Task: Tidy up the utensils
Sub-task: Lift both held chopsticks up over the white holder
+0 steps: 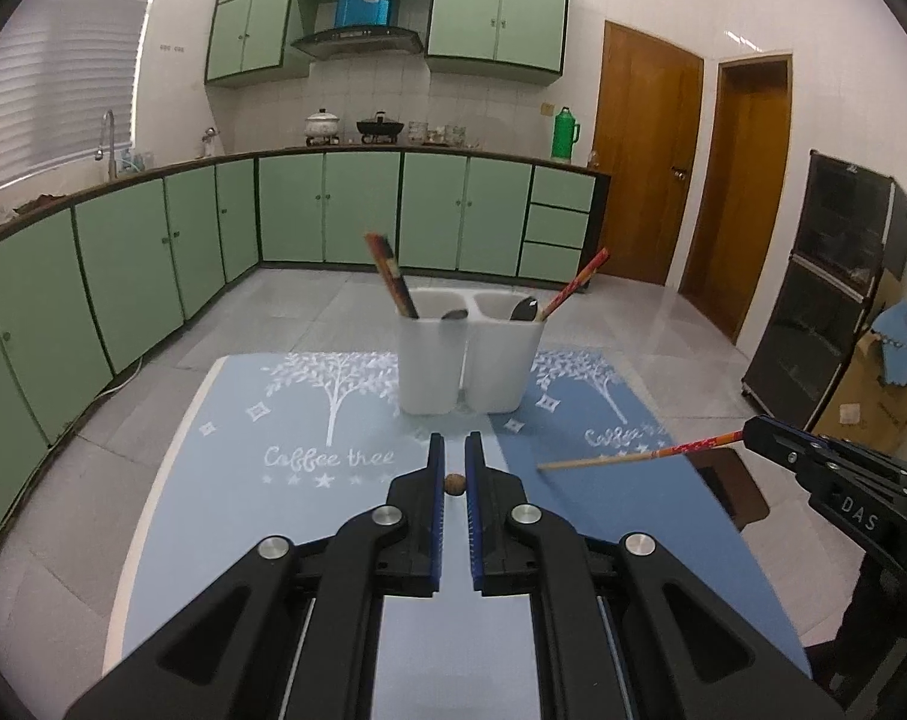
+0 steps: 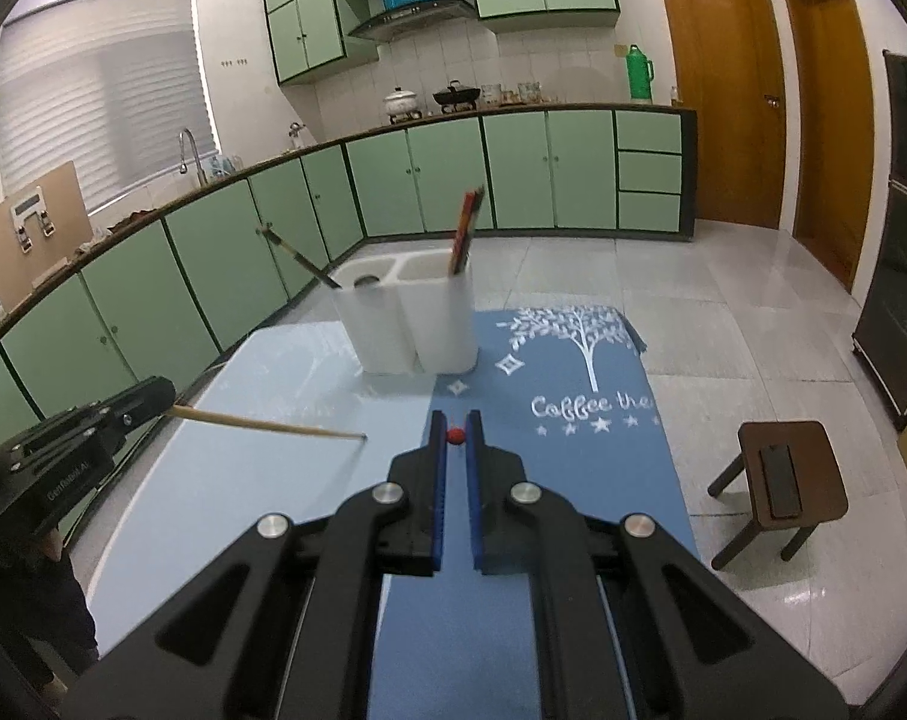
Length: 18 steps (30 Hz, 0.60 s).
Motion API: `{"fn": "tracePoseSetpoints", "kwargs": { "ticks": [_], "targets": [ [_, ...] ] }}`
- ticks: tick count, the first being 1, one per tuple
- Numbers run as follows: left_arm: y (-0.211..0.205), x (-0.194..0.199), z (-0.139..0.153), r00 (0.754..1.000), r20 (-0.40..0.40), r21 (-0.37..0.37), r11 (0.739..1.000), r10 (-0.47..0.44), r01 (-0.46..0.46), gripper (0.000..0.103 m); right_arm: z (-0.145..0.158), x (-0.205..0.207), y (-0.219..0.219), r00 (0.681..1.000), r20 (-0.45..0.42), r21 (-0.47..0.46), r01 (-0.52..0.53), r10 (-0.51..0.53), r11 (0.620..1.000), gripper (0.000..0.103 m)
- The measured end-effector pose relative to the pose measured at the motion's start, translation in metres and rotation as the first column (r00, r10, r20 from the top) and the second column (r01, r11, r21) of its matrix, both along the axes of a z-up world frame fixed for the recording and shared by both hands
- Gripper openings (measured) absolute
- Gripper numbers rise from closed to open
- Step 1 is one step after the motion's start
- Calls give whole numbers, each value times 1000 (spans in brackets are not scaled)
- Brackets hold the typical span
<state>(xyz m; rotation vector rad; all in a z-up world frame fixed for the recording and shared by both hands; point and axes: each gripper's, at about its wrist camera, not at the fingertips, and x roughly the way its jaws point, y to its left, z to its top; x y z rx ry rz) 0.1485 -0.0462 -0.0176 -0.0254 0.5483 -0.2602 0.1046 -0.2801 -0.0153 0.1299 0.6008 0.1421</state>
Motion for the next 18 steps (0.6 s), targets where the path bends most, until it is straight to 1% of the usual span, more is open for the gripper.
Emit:
{"fn": "tracePoseSetpoints", "kwargs": {
  "ticks": [5, 11, 18],
  "targets": [
    [2, 4, 18, 1000, 22, -26, 999, -22, 22, 7, 19, 9, -1, 999, 10, 28, -35, 35, 999, 5],
    [1, 10, 40, 997, 62, -20, 999, -46, 48, 6, 45, 21, 2, 995, 24, 43, -93, 92, 995, 5],
    [-3, 14, 61, 992, 110, -4, 998, -68, 68, 6, 79, 33, 6, 987, 56, 22, -154, 152, 988, 5]
  ]
}}
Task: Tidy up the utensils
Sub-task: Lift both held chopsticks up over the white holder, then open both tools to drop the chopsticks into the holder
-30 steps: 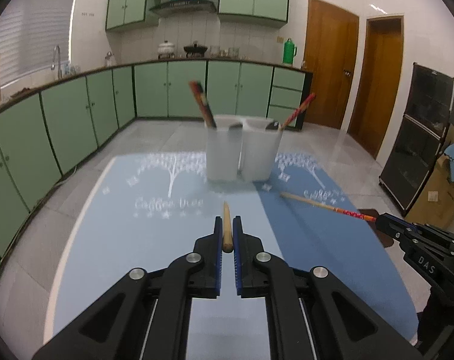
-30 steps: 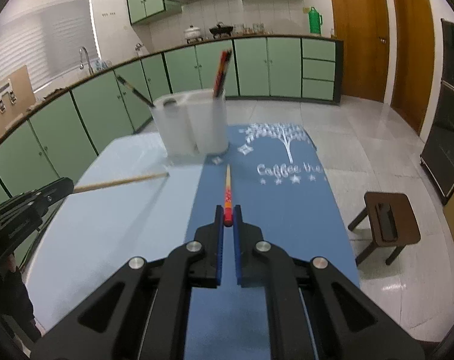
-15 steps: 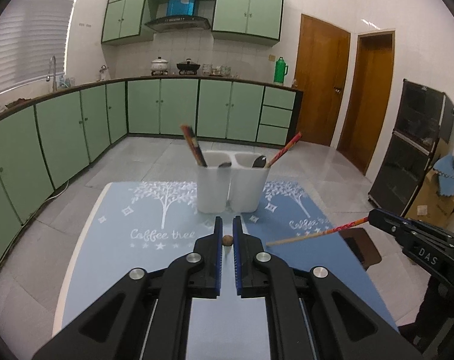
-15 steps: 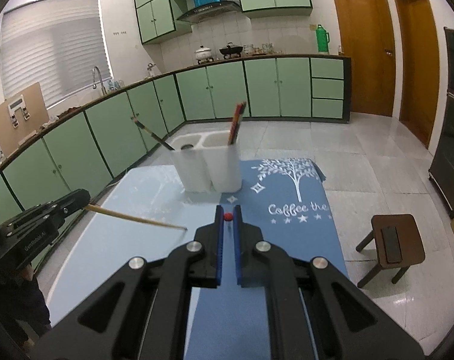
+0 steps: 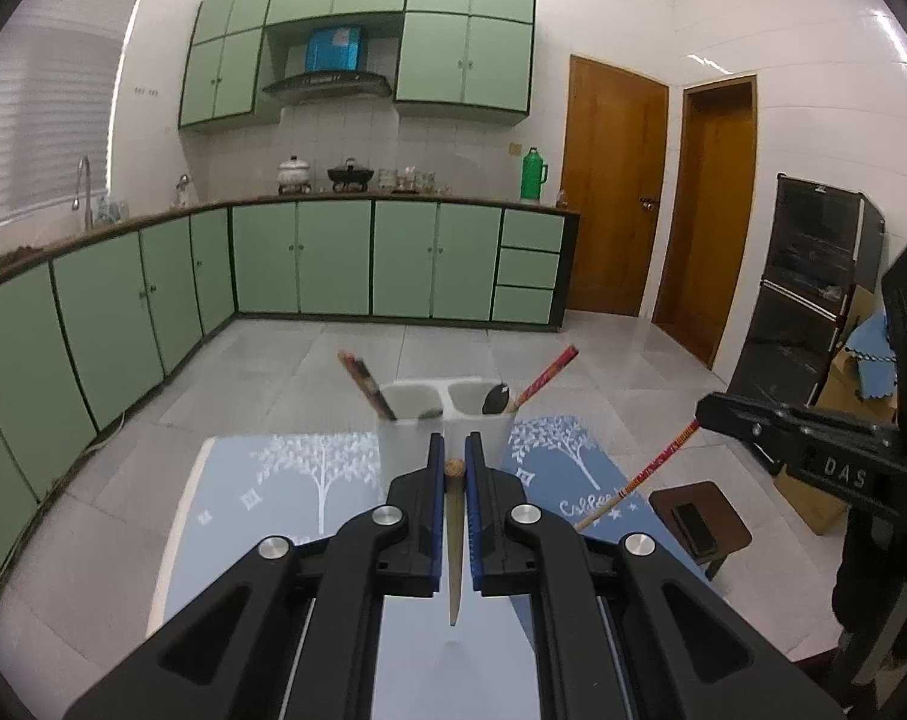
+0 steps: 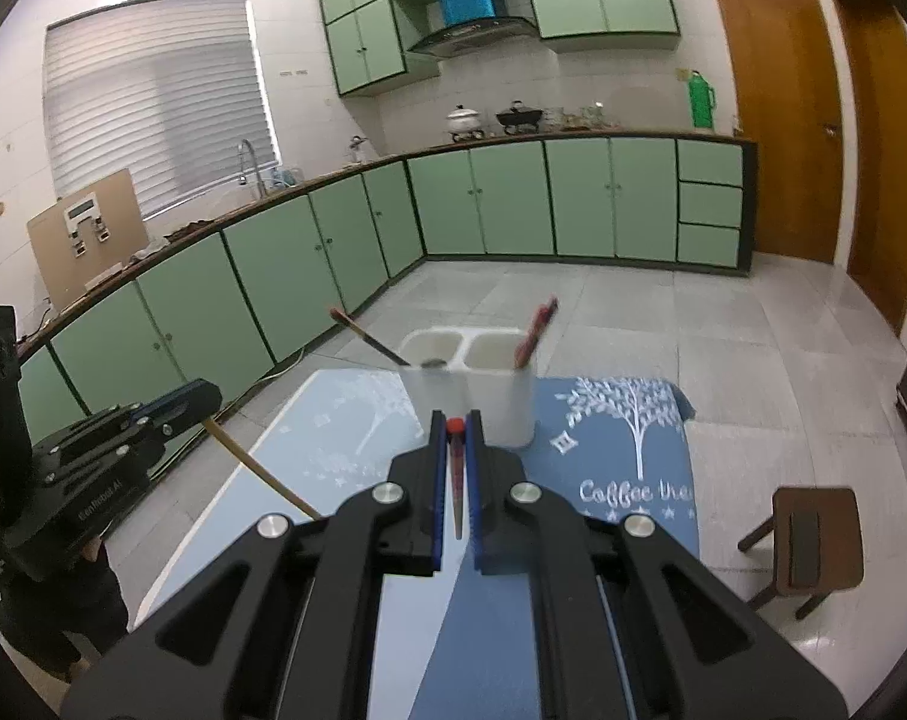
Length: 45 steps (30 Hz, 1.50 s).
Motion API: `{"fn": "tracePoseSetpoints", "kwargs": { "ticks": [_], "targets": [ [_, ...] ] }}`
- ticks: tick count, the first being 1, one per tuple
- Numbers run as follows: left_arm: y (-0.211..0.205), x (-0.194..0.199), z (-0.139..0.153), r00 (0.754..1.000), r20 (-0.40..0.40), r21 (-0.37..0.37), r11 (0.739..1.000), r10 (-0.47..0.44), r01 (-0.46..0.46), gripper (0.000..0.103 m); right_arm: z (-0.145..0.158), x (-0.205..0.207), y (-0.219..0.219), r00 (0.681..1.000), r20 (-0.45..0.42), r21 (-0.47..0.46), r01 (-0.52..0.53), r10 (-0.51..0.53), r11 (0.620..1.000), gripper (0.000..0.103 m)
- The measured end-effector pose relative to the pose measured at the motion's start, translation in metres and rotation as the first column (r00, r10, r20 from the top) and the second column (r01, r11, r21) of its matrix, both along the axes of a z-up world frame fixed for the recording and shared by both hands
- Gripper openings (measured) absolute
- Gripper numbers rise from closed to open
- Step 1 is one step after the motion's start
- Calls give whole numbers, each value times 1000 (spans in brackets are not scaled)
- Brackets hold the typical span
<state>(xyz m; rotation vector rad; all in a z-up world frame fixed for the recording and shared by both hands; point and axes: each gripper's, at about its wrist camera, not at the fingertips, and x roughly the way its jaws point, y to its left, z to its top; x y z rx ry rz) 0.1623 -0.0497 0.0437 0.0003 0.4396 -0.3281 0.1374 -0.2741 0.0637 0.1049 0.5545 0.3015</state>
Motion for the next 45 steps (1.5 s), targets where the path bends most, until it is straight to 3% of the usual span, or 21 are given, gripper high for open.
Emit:
{"fn": "tracePoseSetpoints", "kwargs": {
  "ticks": [8, 12, 17, 20, 32, 45],
  "targets": [
    [-3, 14, 37, 995, 97, -7, 1000, -1, 1, 6, 56, 12, -7, 995, 96, 7, -21, 20, 1000, 5],
    [-5, 33, 69, 985, 172, -34, 999, 15, -9, 6, 86, 31, -10, 988, 153, -12, -3, 5, 1000, 5],
    [-12, 68, 98, 970, 240, -56, 998, 36, -23, 6, 106, 67, -11, 983, 182, -22, 16, -12, 1000, 5],
    [-17, 94, 101, 971, 238, -60, 998, 39, -26, 6, 108, 93, -13, 982, 188, -26, 33, -27, 999, 5],
    [-30, 172, 44, 990, 133, -20, 999, 49, -47, 6, 51, 185, -1, 994, 103, -60, 41, -35, 997, 5],
    [-26, 217, -12, 998, -3, 3, 998, 68, -68, 7, -24, 221, 17, 1000, -26, -93, 8, -11, 996, 8]
  ]
}}
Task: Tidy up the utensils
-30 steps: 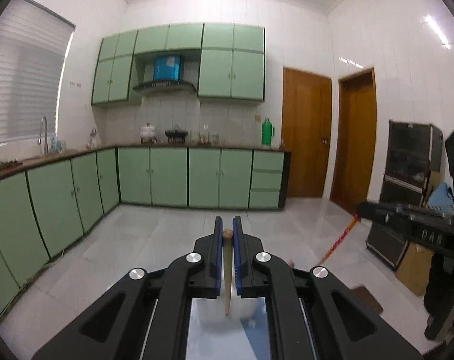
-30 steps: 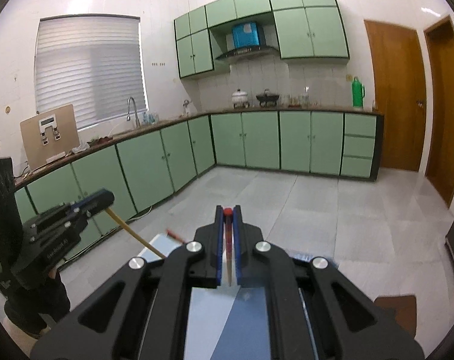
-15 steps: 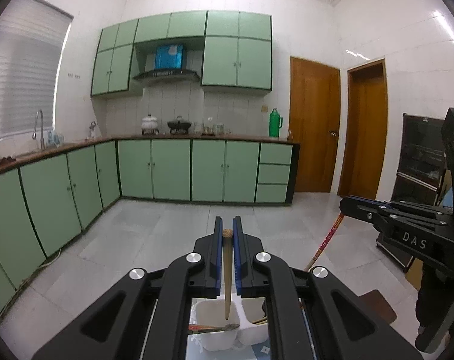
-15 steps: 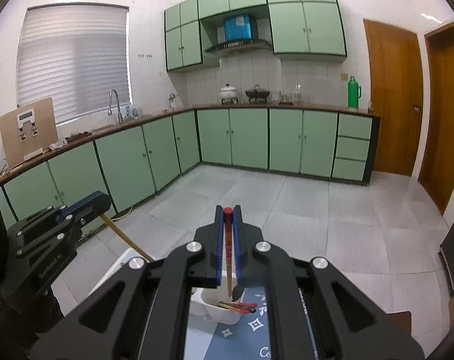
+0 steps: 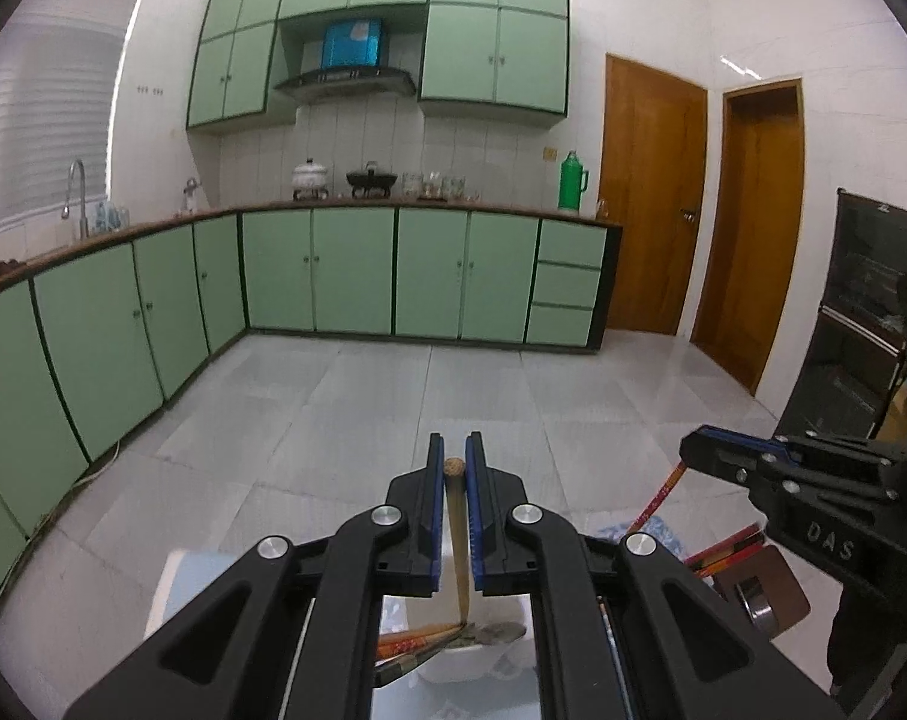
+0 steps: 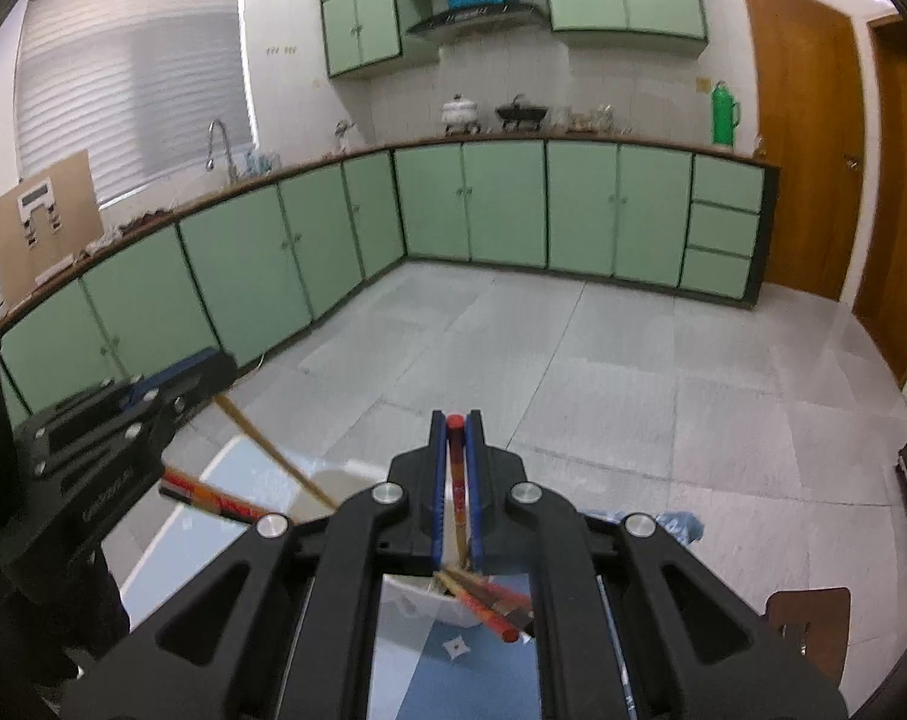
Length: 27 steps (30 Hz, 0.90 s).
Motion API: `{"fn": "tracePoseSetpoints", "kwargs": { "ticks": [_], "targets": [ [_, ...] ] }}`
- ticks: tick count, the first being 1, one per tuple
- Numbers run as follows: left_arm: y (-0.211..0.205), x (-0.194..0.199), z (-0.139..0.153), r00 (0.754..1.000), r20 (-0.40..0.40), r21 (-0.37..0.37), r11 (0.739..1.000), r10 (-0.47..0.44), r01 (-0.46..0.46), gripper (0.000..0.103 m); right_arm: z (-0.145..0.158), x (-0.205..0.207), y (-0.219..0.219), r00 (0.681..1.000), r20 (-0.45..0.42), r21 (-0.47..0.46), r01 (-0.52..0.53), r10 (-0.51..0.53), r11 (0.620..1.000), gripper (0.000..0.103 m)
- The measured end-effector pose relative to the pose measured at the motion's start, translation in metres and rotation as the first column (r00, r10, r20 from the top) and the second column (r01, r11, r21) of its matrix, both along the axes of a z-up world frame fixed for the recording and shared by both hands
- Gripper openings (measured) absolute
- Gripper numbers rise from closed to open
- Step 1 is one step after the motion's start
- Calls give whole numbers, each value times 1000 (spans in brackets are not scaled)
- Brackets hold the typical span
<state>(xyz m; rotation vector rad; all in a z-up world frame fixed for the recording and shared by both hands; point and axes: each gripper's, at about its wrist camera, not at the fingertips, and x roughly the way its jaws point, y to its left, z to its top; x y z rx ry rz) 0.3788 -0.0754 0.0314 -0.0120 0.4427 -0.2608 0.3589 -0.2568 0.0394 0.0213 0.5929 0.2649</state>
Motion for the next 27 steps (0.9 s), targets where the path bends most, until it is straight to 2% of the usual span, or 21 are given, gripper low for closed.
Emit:
{"fn": "tracePoseSetpoints", "kwargs": {
  "ticks": [1, 2, 3, 5, 8, 11, 13, 14, 15, 19, 27],
  "targets": [
    [2, 0, -2, 1000, -7, -5, 1000, 0, 0, 7, 0, -2, 0, 1000, 2, -6, 6, -6, 1000, 12],
    [4, -1, -2, 1000, -9, -11, 1000, 0, -1, 9, 0, -5, -1, 1000, 8, -8, 13, -13, 1000, 21],
    [6, -4, -1, 1000, -8, -19, 1000, -3, 3, 12, 2, -9, -3, 1000, 21, -7, 22, -22, 1000, 25],
    [11, -8, 3, 1000, 0, -22, 1000, 0, 0, 35, 7, -17, -9, 998, 43, -4, 37, -37, 999, 33],
    [17, -23, 12, 1000, 22, -28, 1000, 0, 1, 49, 16, -34, -18, 994, 80, -23, 72, -70, 997, 47],
    [24, -47, 22, 999, 47, -37, 999, 13, -11, 63, 24, -63, -28, 984, 137, -44, 123, -115, 991, 72],
    [28, -63, 26, 998, 59, -43, 999, 17, -14, 71, 25, -82, -36, 979, 157, -42, 139, -131, 989, 77],
    [28, -69, 27, 998, 61, -40, 999, 19, -16, 78, 26, -93, -41, 977, 161, -35, 146, -139, 989, 83],
    [29, -79, 27, 998, 63, -30, 999, 29, -27, 80, 24, -106, -44, 975, 163, -26, 155, -149, 988, 88],
    [31, -119, 23, 997, 63, 1, 999, 42, -42, 87, 15, -147, -54, 977, 152, -4, 152, -150, 988, 94],
    [34, -187, 4, 999, -1, 18, 999, 48, -48, 94, -2, -220, -56, 983, 109, 48, 143, -148, 989, 98]
  ]
}}
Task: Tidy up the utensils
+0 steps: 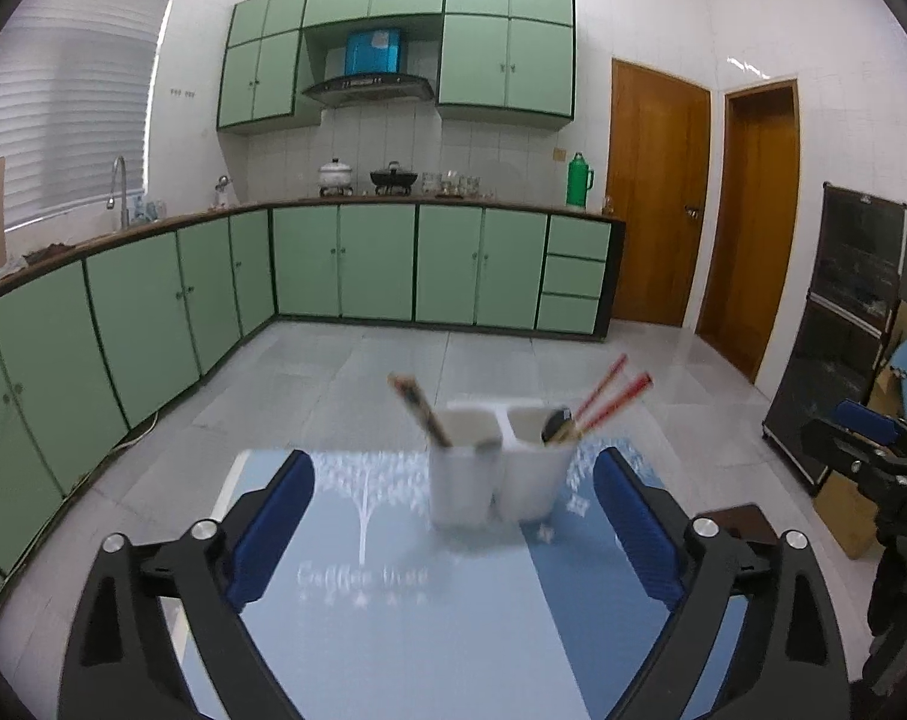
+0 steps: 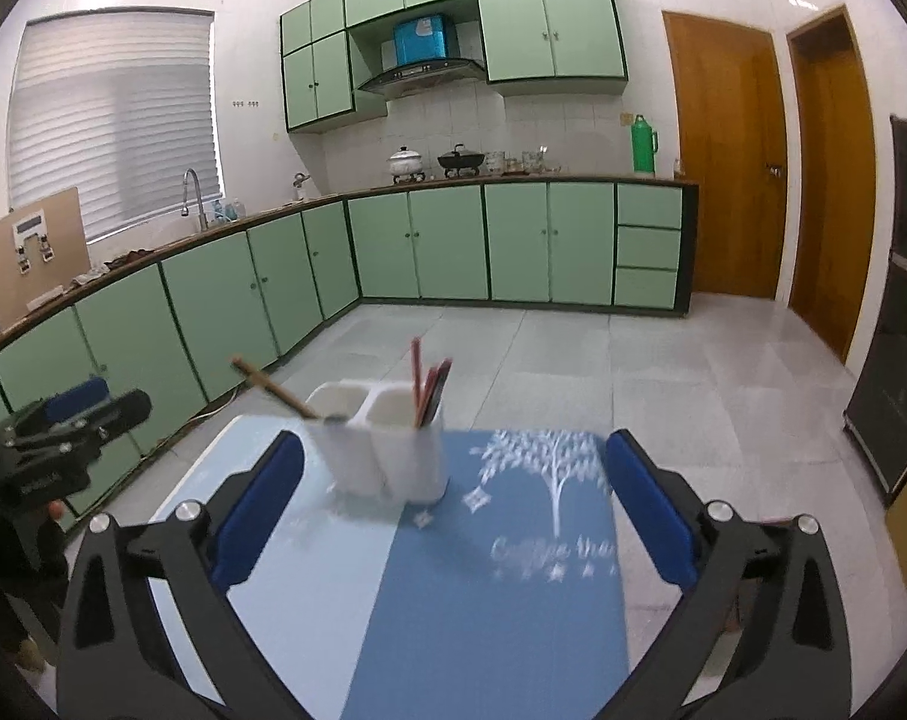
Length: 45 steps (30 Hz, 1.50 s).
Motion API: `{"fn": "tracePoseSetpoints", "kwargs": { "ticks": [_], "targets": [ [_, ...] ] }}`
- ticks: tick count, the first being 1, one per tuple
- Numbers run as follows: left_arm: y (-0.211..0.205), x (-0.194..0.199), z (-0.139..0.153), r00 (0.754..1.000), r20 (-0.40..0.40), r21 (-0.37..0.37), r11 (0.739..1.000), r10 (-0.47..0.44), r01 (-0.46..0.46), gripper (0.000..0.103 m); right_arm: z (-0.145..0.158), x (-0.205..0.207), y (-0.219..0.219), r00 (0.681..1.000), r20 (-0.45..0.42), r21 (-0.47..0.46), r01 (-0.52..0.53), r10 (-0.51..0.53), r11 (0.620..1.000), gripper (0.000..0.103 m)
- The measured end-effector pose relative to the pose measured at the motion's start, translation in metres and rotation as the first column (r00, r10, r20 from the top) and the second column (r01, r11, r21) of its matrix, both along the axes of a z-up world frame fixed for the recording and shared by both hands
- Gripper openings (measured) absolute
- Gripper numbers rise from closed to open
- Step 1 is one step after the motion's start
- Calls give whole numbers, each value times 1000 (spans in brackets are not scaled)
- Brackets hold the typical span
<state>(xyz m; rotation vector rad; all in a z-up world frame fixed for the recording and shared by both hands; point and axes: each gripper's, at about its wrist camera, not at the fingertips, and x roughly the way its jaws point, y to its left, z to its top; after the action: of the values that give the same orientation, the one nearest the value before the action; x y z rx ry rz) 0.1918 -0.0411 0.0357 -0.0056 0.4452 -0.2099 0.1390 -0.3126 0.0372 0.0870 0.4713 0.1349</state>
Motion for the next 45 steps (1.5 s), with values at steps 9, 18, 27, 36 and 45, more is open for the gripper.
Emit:
{"fn": "tracePoseSetpoints", "kwargs": {
  "ticks": [9, 18, 27, 36, 45],
  "targets": [
    [8, -50, 1, 999, -34, -14, 1000, 12, -12, 97, 2, -57, 20, 999, -34, 49, -26, 28, 998, 98],
    [17, -92, 10, 1000, -1, -10, 1000, 27, -27, 97, 12, -96, 36, 998, -20, 28, -52, 53, 998, 98],
    [18, -119, 19, 999, 21, 4, 1000, 28, -28, 97, 21, -116, 46, 997, 3, 20, -72, 72, 997, 98],
    [20, -131, 24, 998, 40, 8, 999, 38, -38, 97, 26, -126, 54, 996, 17, 4, -82, 82, 997, 98],
    [20, -138, 23, 998, 45, 11, 999, 36, -37, 97, 28, -129, 56, 996, 25, -6, -84, 84, 996, 98]
  ]
}}
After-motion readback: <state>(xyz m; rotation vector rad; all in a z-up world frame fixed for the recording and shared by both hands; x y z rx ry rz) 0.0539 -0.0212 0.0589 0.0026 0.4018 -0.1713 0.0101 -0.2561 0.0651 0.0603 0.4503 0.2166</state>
